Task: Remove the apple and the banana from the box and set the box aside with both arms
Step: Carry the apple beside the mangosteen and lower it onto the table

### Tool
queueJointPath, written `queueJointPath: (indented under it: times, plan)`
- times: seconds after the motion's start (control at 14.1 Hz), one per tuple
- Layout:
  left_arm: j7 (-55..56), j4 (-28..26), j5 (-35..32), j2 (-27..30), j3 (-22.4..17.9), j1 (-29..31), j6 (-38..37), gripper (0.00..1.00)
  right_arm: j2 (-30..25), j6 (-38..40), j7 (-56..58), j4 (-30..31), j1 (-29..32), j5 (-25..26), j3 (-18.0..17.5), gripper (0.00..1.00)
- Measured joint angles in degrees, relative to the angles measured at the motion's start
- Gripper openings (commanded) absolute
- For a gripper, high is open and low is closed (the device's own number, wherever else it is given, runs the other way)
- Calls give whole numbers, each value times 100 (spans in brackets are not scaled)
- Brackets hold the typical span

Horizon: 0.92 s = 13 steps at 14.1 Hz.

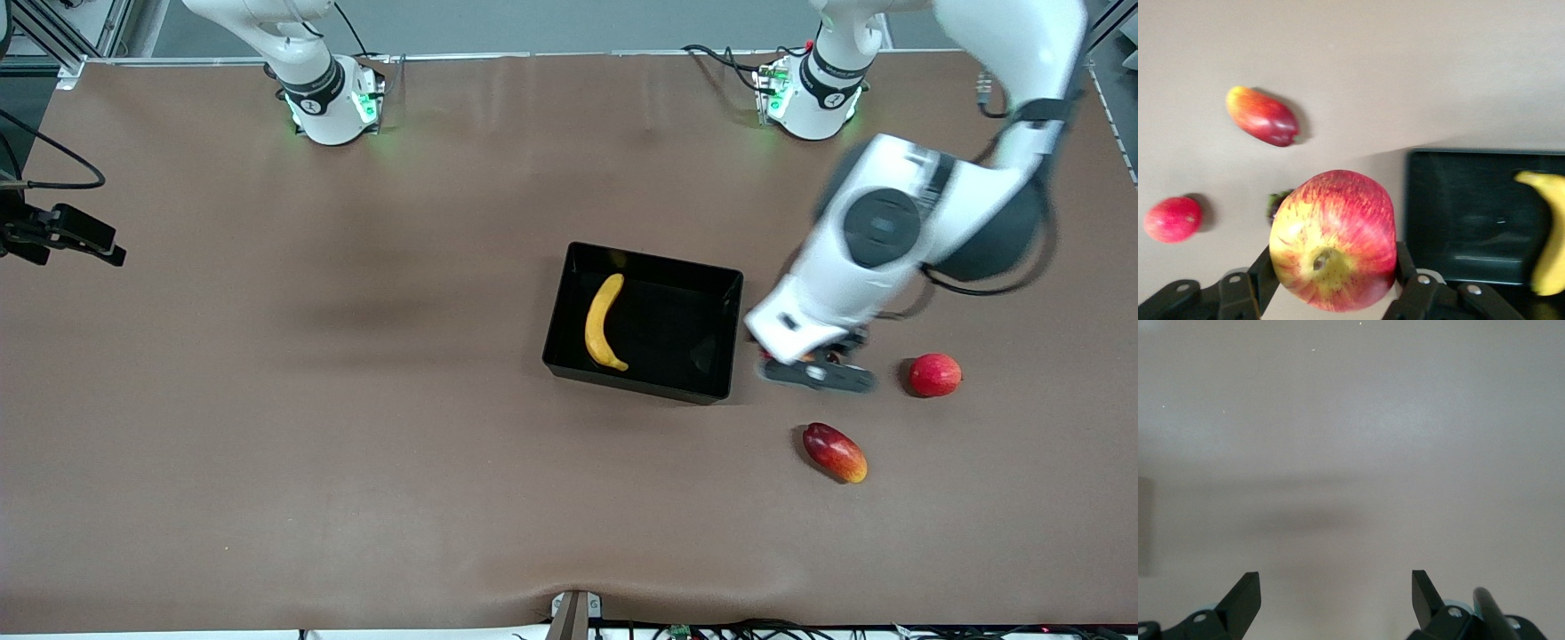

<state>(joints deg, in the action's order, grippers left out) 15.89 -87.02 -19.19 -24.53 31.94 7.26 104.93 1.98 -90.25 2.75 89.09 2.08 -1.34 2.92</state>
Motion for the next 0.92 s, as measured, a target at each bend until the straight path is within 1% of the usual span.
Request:
queueJointPath:
  times: [0.14, 0.35, 0.5, 0.64, 0.92]
  plan:
    - [-580, -14, 17, -28, -13, 498, -10, 0, 0, 0, 0, -1, 0, 0, -1, 100]
    - [-1044, -24, 16, -190, -22, 1030, -10, 0, 1, 0, 0, -1, 1, 0, 1, 100]
    - [-1188, -24, -12, -319, -30, 1226, 25, 0, 1, 0, 0, -1, 1, 0, 2, 100]
    - [-1200, -25, -194, -429, -34, 1359, 105, 0, 2, 0, 0, -1, 1, 0, 2, 100]
    - [-1200, -28, -395, -695, -43, 1489, 443, 0, 3, 0, 0, -2, 1, 0, 2, 100]
